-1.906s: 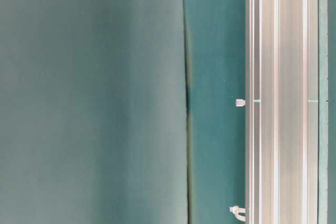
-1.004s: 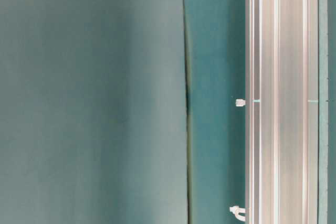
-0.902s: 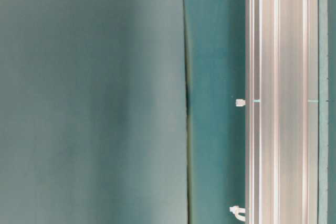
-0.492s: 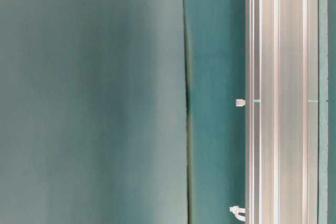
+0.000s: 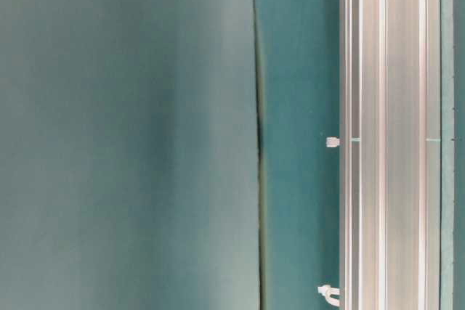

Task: Lift the large metal rail with both hands.
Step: 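Move both grippers inward and down over the two ends of the silver rail, then close both grippers around the silver rail near its ends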

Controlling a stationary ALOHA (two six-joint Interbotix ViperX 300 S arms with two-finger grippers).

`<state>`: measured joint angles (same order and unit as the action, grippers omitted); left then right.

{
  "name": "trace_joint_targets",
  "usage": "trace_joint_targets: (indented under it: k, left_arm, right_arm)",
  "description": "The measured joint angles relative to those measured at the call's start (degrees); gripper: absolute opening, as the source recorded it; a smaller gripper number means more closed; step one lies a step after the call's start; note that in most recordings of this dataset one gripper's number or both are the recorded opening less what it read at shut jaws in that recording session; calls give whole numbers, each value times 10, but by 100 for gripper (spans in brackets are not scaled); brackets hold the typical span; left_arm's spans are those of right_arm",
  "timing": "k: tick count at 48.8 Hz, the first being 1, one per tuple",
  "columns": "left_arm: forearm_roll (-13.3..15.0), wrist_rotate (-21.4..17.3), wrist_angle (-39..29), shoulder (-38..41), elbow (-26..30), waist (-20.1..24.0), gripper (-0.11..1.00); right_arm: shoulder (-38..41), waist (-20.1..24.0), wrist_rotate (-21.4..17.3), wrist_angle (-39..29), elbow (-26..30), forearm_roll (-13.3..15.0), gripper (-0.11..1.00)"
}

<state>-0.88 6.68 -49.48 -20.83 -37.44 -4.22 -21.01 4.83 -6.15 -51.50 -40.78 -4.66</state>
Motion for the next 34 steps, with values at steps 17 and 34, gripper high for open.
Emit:
trace_joint_targets:
  k: [17, 34]
  left_arm:
    - [1, -22, 40, 54, -36, 1, 98]
    - [-1, -23, 118, 86, -80, 4, 98]
  right_arm:
    - [45, 0, 0, 34, -12, 40, 96]
    - [102, 0, 0, 100, -30, 43, 96]
